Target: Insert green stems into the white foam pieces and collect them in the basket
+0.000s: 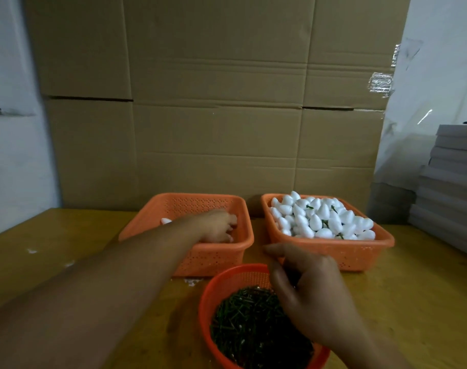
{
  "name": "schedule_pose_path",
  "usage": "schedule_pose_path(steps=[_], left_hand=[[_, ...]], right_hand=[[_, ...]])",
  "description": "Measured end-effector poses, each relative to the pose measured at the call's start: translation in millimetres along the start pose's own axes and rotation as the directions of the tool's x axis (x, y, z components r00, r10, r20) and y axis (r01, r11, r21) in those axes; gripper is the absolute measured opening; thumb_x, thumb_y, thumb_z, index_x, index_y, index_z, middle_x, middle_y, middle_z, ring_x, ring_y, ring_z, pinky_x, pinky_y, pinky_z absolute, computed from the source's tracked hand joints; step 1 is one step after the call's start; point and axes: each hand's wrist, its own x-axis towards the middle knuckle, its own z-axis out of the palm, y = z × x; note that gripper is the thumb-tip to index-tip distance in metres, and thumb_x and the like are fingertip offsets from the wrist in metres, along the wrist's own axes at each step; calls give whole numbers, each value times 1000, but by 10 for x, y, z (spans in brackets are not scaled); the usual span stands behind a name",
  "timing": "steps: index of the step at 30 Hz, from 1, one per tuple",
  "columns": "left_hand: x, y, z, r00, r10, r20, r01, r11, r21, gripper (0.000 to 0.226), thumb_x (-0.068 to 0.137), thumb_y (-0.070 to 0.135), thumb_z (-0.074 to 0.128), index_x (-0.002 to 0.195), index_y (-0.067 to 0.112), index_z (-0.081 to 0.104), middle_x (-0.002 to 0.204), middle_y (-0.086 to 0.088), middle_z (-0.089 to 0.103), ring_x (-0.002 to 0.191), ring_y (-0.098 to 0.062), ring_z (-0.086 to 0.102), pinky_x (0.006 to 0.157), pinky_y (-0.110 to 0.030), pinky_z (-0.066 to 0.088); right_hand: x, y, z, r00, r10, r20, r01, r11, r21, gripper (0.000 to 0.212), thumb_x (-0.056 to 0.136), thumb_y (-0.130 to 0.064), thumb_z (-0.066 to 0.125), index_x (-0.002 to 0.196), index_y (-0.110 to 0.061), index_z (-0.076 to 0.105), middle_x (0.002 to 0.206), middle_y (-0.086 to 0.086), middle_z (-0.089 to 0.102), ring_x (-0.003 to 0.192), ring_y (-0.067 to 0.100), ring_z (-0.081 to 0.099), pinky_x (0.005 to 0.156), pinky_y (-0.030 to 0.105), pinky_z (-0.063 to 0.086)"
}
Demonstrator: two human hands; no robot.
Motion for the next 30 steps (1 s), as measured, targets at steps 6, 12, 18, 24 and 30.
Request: schedule_pose_path(steps=[6,12,18,24,30], left_hand=[[104,51,55,991,-125,44,128,989,-75,35,105,32,47,133,13,55,131,-10,61,120,-29,59,104,-42,46],[163,64,59,985,-151,89,151,989,8,34,101,22,50,131,9,59,132,-11,60,118,-31,59,103,-46,48],[231,48,99,980,-194,31,196,979,-62,32,106,27,34,92,22,62,105,-9,70,99,-26,66,96,-45,49],[213,13,79,990,-115,79,111,992,60,23,100,16,49,119,16,62,130,-8,61,114,-27,60,103,-46,47],[43,-20,-43,987,100,-129,-98,995,16,17,97,14,61,88,28,56,106,0,64,87,-17,58,69,-30,44]], right_hand=[[-17,-76,18,1000,-6,-5,6,1000,-8,24,86,-33,58,105,-32,72,49,-21,50,43,-1,48,48,13,31],[-20,-83,29,999,30,11,-29,998,-59,24,85,-36,57,103,-34,73,50,-20,52,43,-1,45,48,25,40],[-21,-100,56,997,59,40,-56,996,-74,23,83,-38,57,100,-37,72,51,-23,54,45,0,48,48,27,43],[-20,-104,49,998,45,46,-40,995,-88,22,84,-39,57,99,-37,73,51,-22,56,45,1,50,48,28,45],[-20,-97,57,997,56,45,-51,993,-105,22,83,-40,57,100,-39,71,57,-21,63,51,3,58,49,29,47]])
